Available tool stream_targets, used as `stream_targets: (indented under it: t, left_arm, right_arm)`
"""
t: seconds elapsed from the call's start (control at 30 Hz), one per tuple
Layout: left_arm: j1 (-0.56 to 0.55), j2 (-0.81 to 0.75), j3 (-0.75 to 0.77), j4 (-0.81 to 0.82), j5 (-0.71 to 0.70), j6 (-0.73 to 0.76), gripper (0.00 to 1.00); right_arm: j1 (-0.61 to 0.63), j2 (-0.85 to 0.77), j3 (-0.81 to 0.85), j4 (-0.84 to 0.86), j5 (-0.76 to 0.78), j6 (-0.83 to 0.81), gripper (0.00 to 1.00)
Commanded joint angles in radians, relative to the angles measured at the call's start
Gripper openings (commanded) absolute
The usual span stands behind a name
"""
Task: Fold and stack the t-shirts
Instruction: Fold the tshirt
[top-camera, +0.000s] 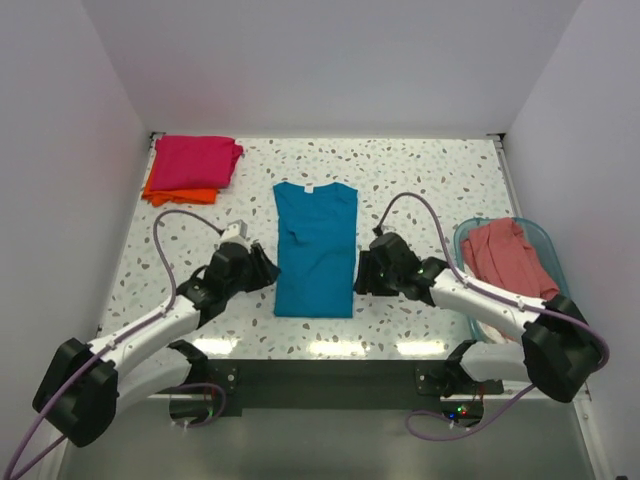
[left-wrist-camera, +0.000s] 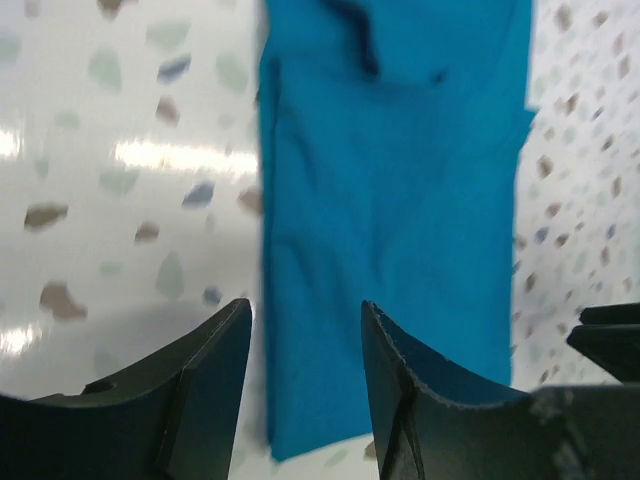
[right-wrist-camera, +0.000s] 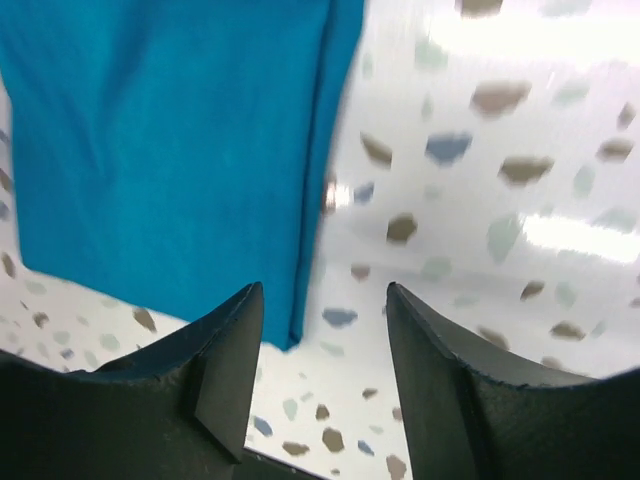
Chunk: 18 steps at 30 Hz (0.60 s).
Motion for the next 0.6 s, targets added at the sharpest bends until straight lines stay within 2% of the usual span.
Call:
stream_targets:
  t: [0.0, 0.07, 0.17, 0.37, 0.57]
  left_arm:
    - [-0.062, -0.08, -0.114, -0.092, -0.015, -0.064, 0.53]
    - [-0.108, -0.121, -0.157, -0.118, -0.019, -0.082, 0.53]
    - [-0.152, -0.155, -0.197, -0.123, -0.019, -0.111, 0.53]
    - [-0.194, -0.134, -0.225, -0.104, -0.011, -0.136, 0.53]
    - [-0.22, -0.118, -0.275, -0.066, -0.011, -0.168, 0.47]
  right_arm:
    - [0.099, -0.059, -0.106, 0.0, 0.048, 0.154, 0.55]
    - [0.163, -0.079, -0.162, 0.029, 0.066, 0.203, 0.54]
    - [0.197, -0.085, -0.228, 0.084, 0.083, 0.301, 0.54]
    - [0.211, -0.079, -0.286, 0.184, 0.078, 0.386, 0.54]
    - [0.223, -0.041, -0.291, 0.246, 0.065, 0.432, 0.54]
